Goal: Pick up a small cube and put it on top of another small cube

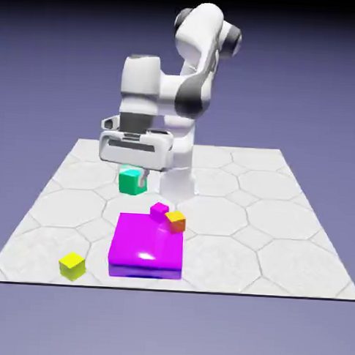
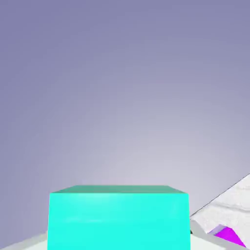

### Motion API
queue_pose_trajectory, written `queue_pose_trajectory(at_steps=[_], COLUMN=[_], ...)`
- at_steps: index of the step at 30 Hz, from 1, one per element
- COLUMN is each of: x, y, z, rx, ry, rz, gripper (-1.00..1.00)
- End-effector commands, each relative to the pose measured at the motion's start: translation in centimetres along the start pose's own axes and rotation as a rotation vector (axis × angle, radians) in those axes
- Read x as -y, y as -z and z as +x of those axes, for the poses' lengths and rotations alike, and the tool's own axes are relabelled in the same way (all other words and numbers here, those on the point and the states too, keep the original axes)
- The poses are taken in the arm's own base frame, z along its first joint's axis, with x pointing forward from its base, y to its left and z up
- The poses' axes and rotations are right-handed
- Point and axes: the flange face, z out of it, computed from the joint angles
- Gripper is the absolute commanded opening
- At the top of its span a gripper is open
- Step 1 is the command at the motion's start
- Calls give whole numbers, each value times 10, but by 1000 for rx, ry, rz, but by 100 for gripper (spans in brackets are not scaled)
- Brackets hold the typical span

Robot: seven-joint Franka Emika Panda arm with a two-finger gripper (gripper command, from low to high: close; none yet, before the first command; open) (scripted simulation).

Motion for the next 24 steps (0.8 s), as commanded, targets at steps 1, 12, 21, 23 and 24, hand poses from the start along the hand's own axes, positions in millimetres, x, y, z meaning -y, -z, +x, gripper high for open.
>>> queue_pose_trajectory(at_steps=[1, 12, 21, 23, 24], x=[-1, -22, -61, -72, -78], y=[-4, -71, -142, -158, -167], z=[4, 56, 105, 116, 121], rx=[-13, -138, -242, -265, -276], ry=[-47, -567, -1006, -1106, -1156], rz=[-11, -126, -229, -254, -266], gripper=[-100, -100, -100, -100, -100])
